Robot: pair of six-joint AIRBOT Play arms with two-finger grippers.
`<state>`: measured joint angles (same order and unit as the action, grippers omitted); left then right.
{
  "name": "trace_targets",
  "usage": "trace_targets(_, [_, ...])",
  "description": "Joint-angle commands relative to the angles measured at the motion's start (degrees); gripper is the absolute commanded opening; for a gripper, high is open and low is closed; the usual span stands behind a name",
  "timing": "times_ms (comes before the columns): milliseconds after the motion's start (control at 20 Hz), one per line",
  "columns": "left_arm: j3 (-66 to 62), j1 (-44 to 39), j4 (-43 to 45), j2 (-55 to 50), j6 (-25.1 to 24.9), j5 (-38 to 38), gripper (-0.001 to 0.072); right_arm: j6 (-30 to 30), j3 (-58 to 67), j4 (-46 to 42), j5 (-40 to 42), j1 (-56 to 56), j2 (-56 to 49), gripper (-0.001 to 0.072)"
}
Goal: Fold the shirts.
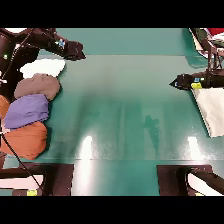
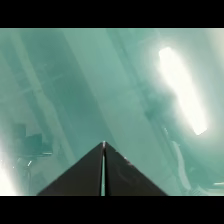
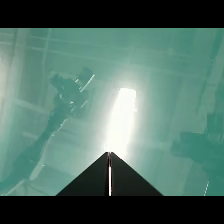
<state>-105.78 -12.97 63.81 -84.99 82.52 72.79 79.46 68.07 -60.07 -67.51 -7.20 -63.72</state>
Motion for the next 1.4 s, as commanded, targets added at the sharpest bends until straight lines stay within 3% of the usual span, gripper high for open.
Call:
trace_targets(0, [-0.04,-0.02,0.00,0.00,0.00,0.00,0.0025,0.00,0.07,0.04,0.07,-0.07,0.00,0.0018])
trace_targets(650, [-0.04,-0.02,-0.09,-0.02,-1.11,-2.78,0.0026,0.00,0.02,0.00,0.09,-0.07,0.00,0.0018])
trace_targets(700, [-0.04,-0.02,1.97,-0.15,-3.06,-4.83,0.0140,0.00,0.02,0.02,0.09,-0.07,0.00,0.0018])
trace_targets(750, [-0.04,-0.02,6.64,-0.42,-3.04,-6.78,0.0476,0.00,0.02,0.04,0.09,-0.07,0.00,0.0018])
trace_targets(800, [-0.04,0.00,12.83,-0.83,-1.03,-8.74,0.0654,0.00,0.02,0.04,0.07,-0.07,0.00,0.0018])
trace_targets(950, [-0.04,2.32,32.98,-4.24,6.80,-11.72,0.0655,0.00,0.02,0.11,0.04,-0.07,0.00,0.0018])
trace_targets(1350, [-0.04,16.87,31.61,-21.14,12.11,-18.93,0.0656,0.02,0.02,0.13,0.07,-0.09,0.00,0.0018])
